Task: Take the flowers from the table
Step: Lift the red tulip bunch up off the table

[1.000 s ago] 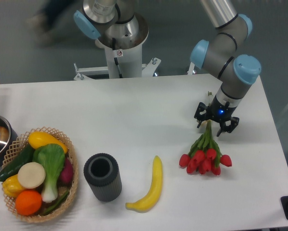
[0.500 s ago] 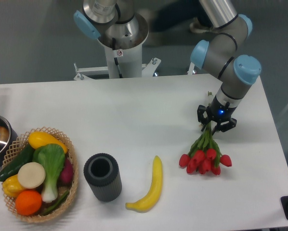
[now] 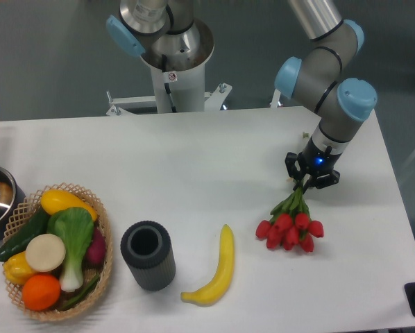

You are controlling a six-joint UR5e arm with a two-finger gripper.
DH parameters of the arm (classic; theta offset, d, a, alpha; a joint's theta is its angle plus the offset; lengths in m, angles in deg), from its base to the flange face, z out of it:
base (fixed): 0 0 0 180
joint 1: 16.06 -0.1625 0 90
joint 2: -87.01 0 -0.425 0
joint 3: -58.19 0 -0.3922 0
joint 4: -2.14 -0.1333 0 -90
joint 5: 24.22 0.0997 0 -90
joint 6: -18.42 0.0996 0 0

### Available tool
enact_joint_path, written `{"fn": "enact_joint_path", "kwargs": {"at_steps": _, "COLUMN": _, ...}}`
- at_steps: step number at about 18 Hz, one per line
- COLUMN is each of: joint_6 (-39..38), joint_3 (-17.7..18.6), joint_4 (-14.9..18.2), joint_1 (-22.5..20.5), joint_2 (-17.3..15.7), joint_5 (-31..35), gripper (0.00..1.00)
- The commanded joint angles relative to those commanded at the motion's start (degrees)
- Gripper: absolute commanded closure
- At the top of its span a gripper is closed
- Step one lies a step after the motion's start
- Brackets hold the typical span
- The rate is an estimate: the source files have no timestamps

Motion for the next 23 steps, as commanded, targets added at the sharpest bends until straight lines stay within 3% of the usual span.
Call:
{"fn": "enact_joint_path", "kwargs": {"at_steps": 9, "joint_6": 0.0, "joint_3": -1.1, "joint_4": 0.5, "joint_1": -0.2, "joint_2": -4.2, "joint_5": -1.4, "gripper": 0.75}}
{"fn": "enact_joint_path", "kwargs": {"at_steps": 15, "joint_6": -5.8, "joint_3": -4.0, "joint_4": 0.6, "joint_1": -0.4, "joint_2": -13.1, "joint_5": -13.3, "gripper": 0.75}}
{"fn": "enact_joint_path", "kwargs": {"at_steps": 19, "joint_6": -11.7, "joint_3": -8.7, "joint_4": 3.5, "joint_1": 2.4, "joint_2": -16.8, "joint_5": -18.3, "gripper": 0.75}}
{"fn": "enact_joint_path", "kwargs": {"at_steps": 23, "joint_6": -18.4, "joint_3": -12.1, "joint_4": 3.2, "joint_1": 4.1, "joint_2": -18.7, "joint_5": -27.5, "gripper": 0.75}}
